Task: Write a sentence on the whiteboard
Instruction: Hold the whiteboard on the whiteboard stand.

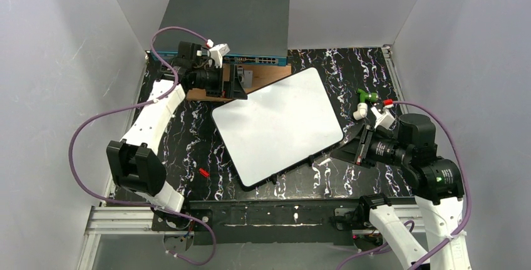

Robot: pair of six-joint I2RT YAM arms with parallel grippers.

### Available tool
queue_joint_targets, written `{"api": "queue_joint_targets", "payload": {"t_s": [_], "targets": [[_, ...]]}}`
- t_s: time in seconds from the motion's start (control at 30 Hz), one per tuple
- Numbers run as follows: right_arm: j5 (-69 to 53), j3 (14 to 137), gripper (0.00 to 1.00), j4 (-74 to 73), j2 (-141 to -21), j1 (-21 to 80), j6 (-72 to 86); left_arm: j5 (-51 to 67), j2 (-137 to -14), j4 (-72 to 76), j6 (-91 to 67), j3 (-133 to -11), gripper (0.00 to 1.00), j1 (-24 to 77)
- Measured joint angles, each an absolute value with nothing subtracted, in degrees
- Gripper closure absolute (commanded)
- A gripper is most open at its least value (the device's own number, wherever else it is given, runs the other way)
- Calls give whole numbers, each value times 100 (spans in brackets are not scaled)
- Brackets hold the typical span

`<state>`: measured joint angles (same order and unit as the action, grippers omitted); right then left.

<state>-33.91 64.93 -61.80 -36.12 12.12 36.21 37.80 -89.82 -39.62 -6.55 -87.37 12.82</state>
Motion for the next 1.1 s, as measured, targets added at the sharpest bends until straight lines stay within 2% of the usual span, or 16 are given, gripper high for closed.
{"api": "queue_joint_targets", "payload": {"t_s": [0.37,0.67,1.1], "targets": [[-3492,6348,99,-6158,-3800,1212,3621,3990,-9625,-4034,-143,-8941,4,1282],[-3489,6348,99,-6158,-3907,1212,3603,4145,-9806,-4150,161,-9109,12,1253],[-3583,6296,99,-6156,-3972,1212,3579,3959,-8925,-3835,209,-7690,16,1249]]}}
